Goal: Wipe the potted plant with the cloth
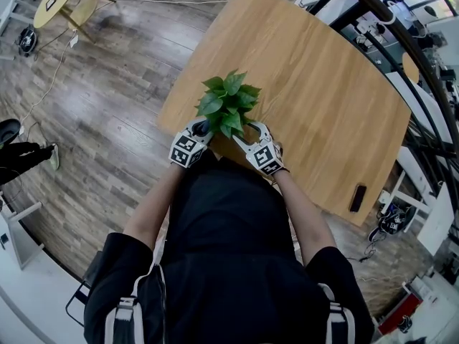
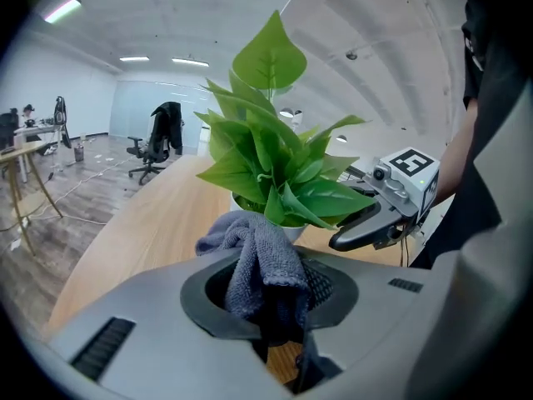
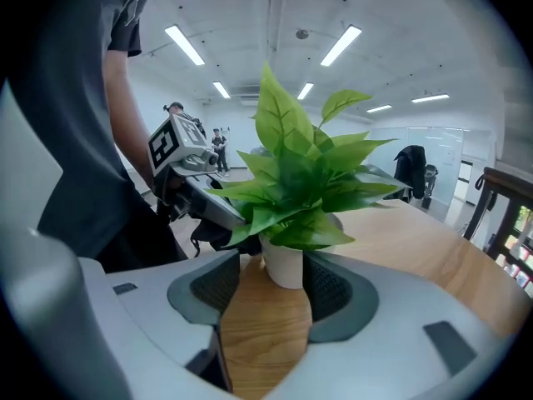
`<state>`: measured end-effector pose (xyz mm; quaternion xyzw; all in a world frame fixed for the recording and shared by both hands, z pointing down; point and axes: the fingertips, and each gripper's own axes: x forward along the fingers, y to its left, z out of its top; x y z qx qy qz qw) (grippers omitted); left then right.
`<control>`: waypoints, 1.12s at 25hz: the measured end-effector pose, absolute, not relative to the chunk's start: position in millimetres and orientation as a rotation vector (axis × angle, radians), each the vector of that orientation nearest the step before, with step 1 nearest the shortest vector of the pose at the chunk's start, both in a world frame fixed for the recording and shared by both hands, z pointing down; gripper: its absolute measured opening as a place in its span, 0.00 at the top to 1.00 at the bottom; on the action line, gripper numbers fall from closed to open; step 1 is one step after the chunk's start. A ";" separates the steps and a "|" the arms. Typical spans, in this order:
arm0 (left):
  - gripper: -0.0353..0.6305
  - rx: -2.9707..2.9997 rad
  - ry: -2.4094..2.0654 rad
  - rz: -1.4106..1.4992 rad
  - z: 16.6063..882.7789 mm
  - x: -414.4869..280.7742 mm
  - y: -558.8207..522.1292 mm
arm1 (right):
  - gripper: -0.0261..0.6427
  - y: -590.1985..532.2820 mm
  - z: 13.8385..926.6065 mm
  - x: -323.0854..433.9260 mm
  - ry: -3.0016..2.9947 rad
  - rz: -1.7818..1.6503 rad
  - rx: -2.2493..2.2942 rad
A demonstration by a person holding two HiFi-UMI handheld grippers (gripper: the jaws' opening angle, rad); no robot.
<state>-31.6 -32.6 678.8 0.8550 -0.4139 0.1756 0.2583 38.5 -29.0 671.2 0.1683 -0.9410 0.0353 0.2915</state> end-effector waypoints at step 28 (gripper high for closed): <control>0.77 2.405 -1.041 0.661 694.3 -30.3 -17.4 | 0.61 -53.9 673.4 30.3 -2.503 0.052 0.488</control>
